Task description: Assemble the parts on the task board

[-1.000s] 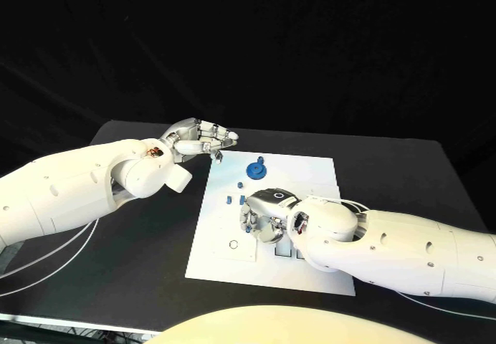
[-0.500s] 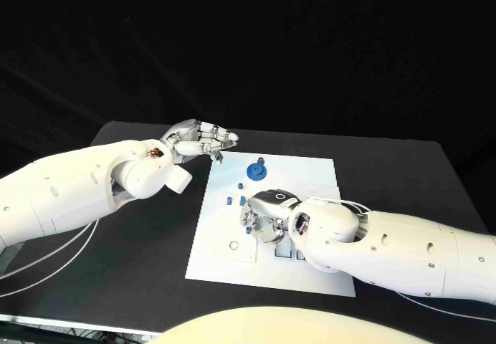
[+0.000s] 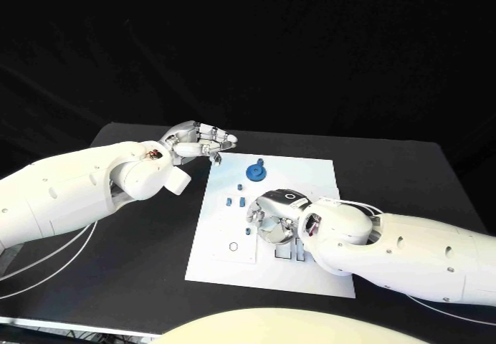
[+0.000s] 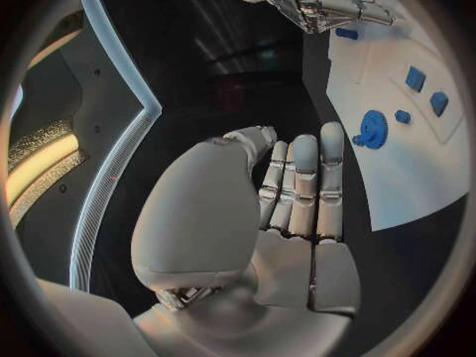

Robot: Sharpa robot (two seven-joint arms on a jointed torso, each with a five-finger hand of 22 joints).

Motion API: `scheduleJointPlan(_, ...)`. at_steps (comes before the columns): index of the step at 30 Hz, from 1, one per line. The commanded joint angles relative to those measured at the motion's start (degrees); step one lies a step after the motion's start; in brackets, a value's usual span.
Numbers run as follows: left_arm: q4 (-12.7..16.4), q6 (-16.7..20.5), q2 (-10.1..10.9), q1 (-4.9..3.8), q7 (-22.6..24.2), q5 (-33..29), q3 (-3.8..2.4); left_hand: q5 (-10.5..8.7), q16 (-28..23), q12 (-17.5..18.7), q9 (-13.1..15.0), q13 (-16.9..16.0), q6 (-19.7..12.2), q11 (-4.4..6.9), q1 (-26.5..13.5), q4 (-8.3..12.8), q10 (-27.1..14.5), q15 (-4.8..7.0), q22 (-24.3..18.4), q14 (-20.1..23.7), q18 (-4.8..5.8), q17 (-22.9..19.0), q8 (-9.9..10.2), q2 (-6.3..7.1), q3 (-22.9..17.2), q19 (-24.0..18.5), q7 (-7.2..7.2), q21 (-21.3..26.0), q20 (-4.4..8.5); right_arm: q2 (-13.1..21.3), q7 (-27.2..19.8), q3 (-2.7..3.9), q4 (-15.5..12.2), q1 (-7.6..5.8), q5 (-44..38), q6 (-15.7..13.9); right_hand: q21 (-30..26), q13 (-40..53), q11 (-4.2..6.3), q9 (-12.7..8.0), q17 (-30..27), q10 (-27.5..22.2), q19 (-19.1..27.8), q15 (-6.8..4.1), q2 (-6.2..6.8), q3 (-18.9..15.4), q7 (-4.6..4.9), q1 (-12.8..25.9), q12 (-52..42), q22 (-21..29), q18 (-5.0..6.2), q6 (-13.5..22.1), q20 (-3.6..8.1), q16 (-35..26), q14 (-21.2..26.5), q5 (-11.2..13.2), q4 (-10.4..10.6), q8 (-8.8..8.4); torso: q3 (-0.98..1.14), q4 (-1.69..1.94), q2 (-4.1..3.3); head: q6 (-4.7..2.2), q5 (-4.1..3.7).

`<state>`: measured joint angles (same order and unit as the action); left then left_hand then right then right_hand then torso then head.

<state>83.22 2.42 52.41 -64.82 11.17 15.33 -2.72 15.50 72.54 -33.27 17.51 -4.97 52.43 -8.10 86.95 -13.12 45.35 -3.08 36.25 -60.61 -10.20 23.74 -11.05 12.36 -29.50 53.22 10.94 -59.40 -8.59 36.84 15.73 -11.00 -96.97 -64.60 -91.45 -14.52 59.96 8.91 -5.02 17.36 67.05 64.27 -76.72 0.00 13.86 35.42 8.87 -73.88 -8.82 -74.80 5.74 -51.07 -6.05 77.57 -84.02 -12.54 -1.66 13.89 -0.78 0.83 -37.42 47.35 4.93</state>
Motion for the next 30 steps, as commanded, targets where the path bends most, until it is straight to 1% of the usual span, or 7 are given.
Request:
scheduleJointPlan(1,0.0,-1.0,0.0,-0.07,0.0,-0.1,-0.03,-0.32,0.3,-0.2,0.1,0.0,-0.5,0.08,-0.4,0.3,-0.5,-0.46,-0.1,0.1,-0.43,-0.1,-0.3,-0.01,-0.2,0.2,0.06,0.3,-0.35,2.1,0.7,0.16,-1.6,-0.91,0.6,-1.3,-0.1,0.1,0.00,0.2,0.0,-0.1,0.3,0.29,0.42,-0.4,-0.16,0.2,-0.6,0.0,0.49,-0.6,-0.02,-0.3,-1.1,-0.4,0.0,0.16,-0.05,-0.08,0.06,-0.12,-0.12)
scheduleJointPlan(8,0.1,-0.9,0.1,-0.07,0.2,-0.2,-0.03,-0.33,0.3,-0.2,0.1,0.0,-0.5,0.07,-0.4,0.3,-0.6,-0.47,-0.1,0.1,-0.43,-0.1,-0.3,0.00,-0.2,0.2,0.06,0.3,-0.35,7.8,1.3,0.66,-3.7,-2.83,3.8,-2.0,0.1,0.4,-0.02,0.4,0.5,-0.3,-0.1,0.36,1.24,-2.0,-0.18,1.7,-1.9,-0.2,0.38,-1.3,-0.12,0.1,-1.3,-0.1,1.0,0.43,-0.04,-0.08,0.09,-0.46,-0.39)
scheduleJointPlan(9,0.1,-0.9,0.2,-0.07,0.2,-0.2,-0.03,-0.33,0.3,-0.2,0.1,0.0,-0.5,0.07,-0.4,0.3,-0.6,-0.47,-0.1,0.1,-0.43,-0.1,-0.3,0.00,-0.2,0.2,0.06,0.3,-0.35,8.5,1.2,0.72,-3.8,-3.04,4.2,-2.3,-0.1,0.4,-0.01,0.5,0.4,-1.0,0.0,0.41,1.91,-3.2,-0.22,2.4,-2.1,-0.1,0.40,-1.1,-0.17,0.1,-1.3,0.2,1.5,0.31,-0.04,-0.09,0.11,-0.53,-0.45)
scheduleJointPlan(14,0.1,-0.7,0.3,-0.07,0.5,-0.3,-0.02,-0.33,0.3,-0.2,0.1,0.0,-0.5,0.07,-0.4,0.3,-0.6,-0.47,-0.1,0.1,-0.43,-0.1,-0.3,0.00,-0.2,0.2,0.06,0.3,-0.35,12.0,0.3,0.91,-3.4,-3.71,6.0,-3.2,-1.5,0.4,-0.08,0.6,-0.1,-3.8,0.3,0.46,2.13,-7.9,-0.20,1.7,-3.3,0.5,0.58,-0.4,-0.25,0.0,-1.2,0.0,2.1,-0.17,0.02,-0.07,0.01,-0.70,-0.72)
scheduleJointPlan(19,0.1,-0.7,0.3,-0.07,0.5,-0.4,-0.02,-0.33,0.3,-0.2,0.1,0.0,-0.5,0.07,-0.4,0.3,-0.6,-0.47,-0.1,0.1,-0.43,-0.1,-0.3,0.00,-0.2,0.2,0.06,0.3,-0.35,13.5,0.3,0.95,-2.1,-3.90,6.9,-1.5,-3.4,0.6,-0.23,0.5,-0.9,-7.8,0.5,0.76,0.01,-17.5,-0.14,-1.7,-6.5,1.1,0.78,1.9,-0.38,-0.2,-0.8,-0.7,4.0,-1.44,0.06,-0.08,0.00,-0.72,-0.74)
scheduleJointPlan(22,0.1,-0.7,0.3,-0.07,0.5,-0.4,-0.02,-0.33,0.3,-0.2,0.1,0.0,-0.5,0.07,-0.4,0.3,-0.6,-0.47,-0.1,0.1,-0.43,-0.1,-0.3,0.00,-0.2,0.2,0.06,0.3,-0.35,13.7,0.3,0.96,-1.1,-3.92,7.2,-0.8,-5.0,0.4,-0.56,0.7,-1.6,-11.4,0.5,0.86,-2.21,-26.1,-0.35,-6.0,-9.9,1.6,0.95,3.3,-0.58,-0.3,-0.7,-0.9,7.2,-2.02,0.07,-0.02,-0.02,-0.87,-0.96)
scheduleJointPlan(30,0.1,-0.8,0.2,-0.07,0.5,-0.4,-0.01,-0.33,0.3,-0.2,0.1,0.0,-0.5,0.07,-0.4,0.3,-0.6,-0.47,-0.1,0.1,-0.43,-0.1,-0.3,0.00,-0.2,0.2,0.06,0.3,-0.35,12.8,-0.2,0.95,0.1,-3.74,6.6,-1.6,-5.3,0.1,-0.62,1.0,-1.7,-12.8,0.3,0.89,-2.93,-28.5,-0.24,-8.4,-11.9,1.6,0.96,3.2,-0.60,-0.2,-0.8,-1.1,9.2,-1.93,0.02,0.07,-0.03,-0.78,-1.05)
